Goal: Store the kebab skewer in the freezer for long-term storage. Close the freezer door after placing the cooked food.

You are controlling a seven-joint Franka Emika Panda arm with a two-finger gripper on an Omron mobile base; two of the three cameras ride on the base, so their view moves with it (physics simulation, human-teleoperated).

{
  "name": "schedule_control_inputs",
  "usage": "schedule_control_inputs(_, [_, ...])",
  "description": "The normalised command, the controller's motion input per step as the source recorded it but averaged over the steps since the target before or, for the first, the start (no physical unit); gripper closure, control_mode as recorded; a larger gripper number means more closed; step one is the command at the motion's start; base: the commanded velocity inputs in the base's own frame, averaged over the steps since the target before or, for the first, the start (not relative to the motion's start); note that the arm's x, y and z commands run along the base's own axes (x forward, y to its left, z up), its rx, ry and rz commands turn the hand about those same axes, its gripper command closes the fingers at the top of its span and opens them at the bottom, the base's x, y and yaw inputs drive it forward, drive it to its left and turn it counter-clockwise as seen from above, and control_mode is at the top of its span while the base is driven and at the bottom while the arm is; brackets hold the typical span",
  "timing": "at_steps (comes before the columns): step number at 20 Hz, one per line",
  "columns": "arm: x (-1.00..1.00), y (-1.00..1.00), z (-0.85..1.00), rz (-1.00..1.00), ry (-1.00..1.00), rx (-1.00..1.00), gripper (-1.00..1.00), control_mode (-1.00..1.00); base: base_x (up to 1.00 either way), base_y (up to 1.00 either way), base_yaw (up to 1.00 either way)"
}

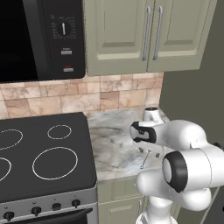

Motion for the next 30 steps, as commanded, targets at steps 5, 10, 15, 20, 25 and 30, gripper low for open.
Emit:
schedule_control_inputs(5, [0.02,0.00,-0.30,0.00,0.00,0.00,-1.00,-1.00,0.00,0.00,0.00])
schedule_control_inputs(10, [0.02,0.05,-0.23,0.00,0.00,0.00,-1.00,-1.00,0.00,0.00,0.00])
schedule_control_inputs(15, [0.02,0.09,-0.17,0.00,0.00,0.00,-1.00,-1.00,0.00,0.00,0.00])
schedule_control_inputs(20, [0.00,0.00,-0.35,-0.01,0.03,0.00,-1.00,-1.00,0.00,0.00,0.00])
schedule_control_inputs(25, [0.00,-0.02,-0.41,-0.02,0.04,0.01,-1.00,-1.00,0.00,0.00,0.00])
schedule_control_inputs(30, [0.00,0.00,-0.17,0.00,0.00,0.05,-1.00,-1.00,0.00,0.00,0.00])
